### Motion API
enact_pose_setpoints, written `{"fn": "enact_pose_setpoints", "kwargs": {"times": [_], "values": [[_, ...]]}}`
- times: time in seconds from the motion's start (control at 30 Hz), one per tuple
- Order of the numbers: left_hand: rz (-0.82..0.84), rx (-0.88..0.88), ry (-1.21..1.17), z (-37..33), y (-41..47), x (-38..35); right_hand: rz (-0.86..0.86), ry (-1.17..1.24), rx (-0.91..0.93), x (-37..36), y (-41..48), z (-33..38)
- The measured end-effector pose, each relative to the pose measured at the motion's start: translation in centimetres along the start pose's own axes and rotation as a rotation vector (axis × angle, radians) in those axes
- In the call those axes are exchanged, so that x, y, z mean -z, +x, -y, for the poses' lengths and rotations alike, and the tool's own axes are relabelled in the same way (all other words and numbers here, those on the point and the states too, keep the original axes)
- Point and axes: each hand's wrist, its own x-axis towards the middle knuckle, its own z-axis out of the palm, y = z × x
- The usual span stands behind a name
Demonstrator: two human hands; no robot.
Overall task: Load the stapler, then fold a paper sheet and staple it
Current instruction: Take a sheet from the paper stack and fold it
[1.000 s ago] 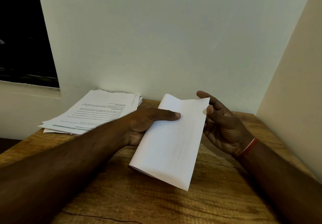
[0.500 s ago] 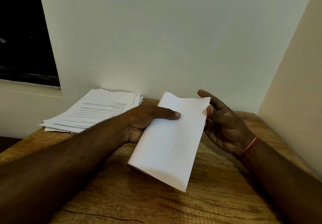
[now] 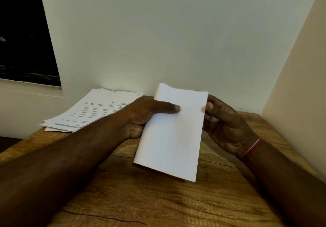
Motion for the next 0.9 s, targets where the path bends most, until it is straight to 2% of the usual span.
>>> {"fn": "enact_pose_setpoints", "kwargs": {"times": [0.17,0.33,0.43,0.73,0.9], "values": [[-0.312,-0.420,0.266,-0.6,0.1,0.3,-0.070,-0.240,0.069,-1.3,-0.3,-1.4],[-0.374,-0.614,0.491,-0.3,-0.1,0.2,-0.175,-0.376,0.168,-1.8,-0.5,-1.2],[-0.377,-0.639,0.548,0.0,-0.2,0.0,-0.192,-0.412,0.172,-1.8,-0.6,-1.3],[-0.279,-0.668,0.500,0.5,-0.1,-0.4,-0.287,-0.434,0.286,-1.5,-0.2,-0.6],[-0.316,-0.573,0.647,1.6,0.6,0.1,-0.232,-0.514,0.171,-0.8,-0.2,-1.3]]}}
